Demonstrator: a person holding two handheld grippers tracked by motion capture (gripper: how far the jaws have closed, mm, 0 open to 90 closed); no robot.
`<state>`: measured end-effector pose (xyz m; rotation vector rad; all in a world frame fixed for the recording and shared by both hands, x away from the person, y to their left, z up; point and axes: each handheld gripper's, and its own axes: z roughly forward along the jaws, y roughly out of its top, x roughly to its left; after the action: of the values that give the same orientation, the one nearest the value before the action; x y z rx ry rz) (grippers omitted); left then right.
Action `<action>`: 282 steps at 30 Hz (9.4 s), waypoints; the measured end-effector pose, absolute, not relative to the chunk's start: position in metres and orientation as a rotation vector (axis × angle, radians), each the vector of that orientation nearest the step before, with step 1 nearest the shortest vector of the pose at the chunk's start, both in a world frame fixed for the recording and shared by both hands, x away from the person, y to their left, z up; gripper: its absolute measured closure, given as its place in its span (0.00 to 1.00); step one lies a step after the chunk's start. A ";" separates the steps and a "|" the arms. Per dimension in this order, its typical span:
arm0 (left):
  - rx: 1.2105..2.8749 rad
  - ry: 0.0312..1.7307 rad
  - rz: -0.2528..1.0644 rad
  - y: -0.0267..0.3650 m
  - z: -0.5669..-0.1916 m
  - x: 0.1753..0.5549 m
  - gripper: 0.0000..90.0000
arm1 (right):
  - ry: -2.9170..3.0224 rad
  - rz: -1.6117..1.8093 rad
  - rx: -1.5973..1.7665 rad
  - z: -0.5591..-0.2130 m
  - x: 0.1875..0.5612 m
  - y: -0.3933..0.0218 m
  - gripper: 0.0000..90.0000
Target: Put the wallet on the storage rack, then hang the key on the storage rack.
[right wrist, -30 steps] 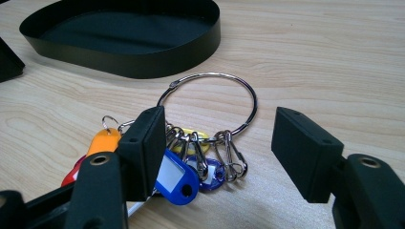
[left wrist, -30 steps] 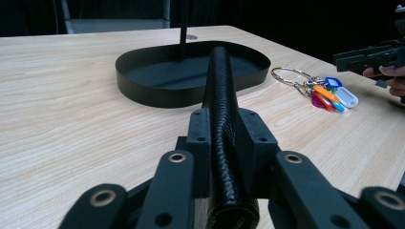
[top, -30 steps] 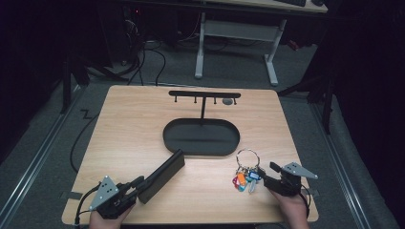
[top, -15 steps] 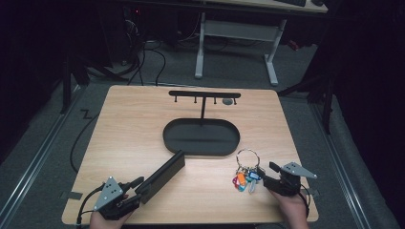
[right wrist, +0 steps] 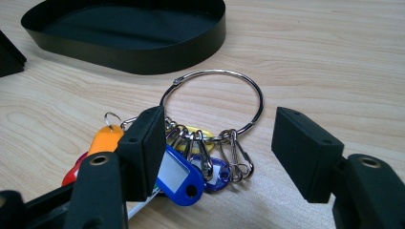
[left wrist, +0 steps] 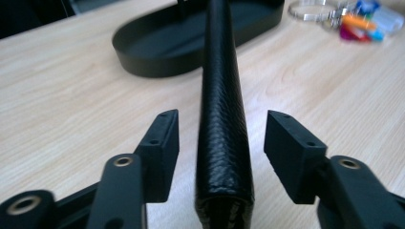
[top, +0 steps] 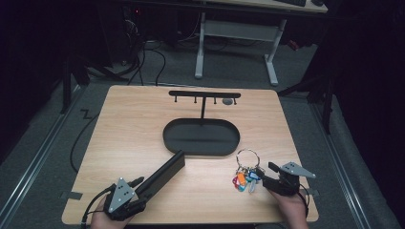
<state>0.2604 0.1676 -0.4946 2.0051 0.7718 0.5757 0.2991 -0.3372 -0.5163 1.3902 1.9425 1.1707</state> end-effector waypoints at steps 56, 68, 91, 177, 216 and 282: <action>2.805 0.781 0.254 0.101 -0.430 0.332 0.66 | 1.951 1.222 1.389 -0.515 0.300 -0.342 0.41; 2.837 0.817 0.219 0.095 -0.434 0.339 0.80 | 1.947 1.220 1.393 -0.515 0.299 -0.344 0.42; 2.795 0.665 0.413 0.111 -0.416 0.335 0.82 | 1.914 1.167 1.428 -0.517 0.285 -0.351 0.42; 2.781 -0.061 0.961 -0.025 -0.429 0.446 0.82 | 1.866 1.286 1.508 -0.522 0.275 -0.373 0.43; 2.836 -0.101 1.040 -0.033 -0.483 0.467 0.76 | 1.890 1.301 1.535 -0.526 0.277 -0.373 0.43; 2.265 0.795 0.379 0.136 -0.504 0.335 0.59 | 1.928 1.259 1.478 -0.520 0.275 -0.368 0.48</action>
<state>0.3349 0.1364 -0.5040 2.2647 0.7946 0.3789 0.2747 -0.3678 -0.5203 1.4784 1.9282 1.2587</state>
